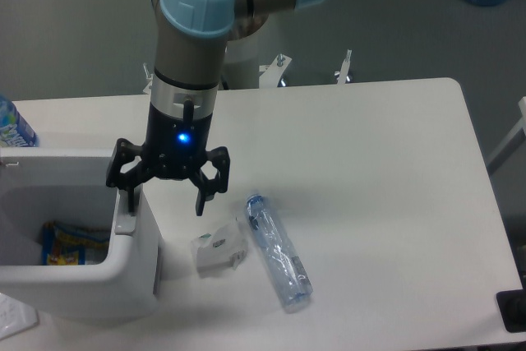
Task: Open the trash can
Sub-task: 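Push the lid edge with the gripper to flip the lid open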
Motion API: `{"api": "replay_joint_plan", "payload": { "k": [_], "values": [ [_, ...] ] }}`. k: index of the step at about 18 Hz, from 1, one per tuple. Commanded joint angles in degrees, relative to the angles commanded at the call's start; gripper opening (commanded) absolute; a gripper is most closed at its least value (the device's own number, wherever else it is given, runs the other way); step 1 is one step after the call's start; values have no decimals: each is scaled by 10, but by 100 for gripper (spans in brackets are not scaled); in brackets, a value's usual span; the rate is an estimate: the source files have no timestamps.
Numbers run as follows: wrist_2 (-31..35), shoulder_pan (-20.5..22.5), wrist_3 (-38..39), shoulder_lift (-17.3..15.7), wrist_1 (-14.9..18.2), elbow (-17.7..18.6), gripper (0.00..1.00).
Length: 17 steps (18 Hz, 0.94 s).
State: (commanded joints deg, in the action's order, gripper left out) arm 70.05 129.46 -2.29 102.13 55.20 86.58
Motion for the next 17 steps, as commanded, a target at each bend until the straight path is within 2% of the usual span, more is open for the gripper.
{"api": "replay_joint_plan", "payload": {
  "k": [4, 6, 9, 10, 12, 14, 17],
  "values": [
    [9, 17, -10, -4, -3, -33, 100],
    [56, 42, -19, -10, 2, -51, 100],
    [124, 78, -68, -27, 8, -48, 100],
    [140, 96, -86, -32, 17, -46, 100],
    [169, 132, -123, -44, 62, -46, 100],
    [194, 160, -193, -51, 100, -46, 100],
    [216, 187, -273, -54, 124, -44, 100]
  ]
}}
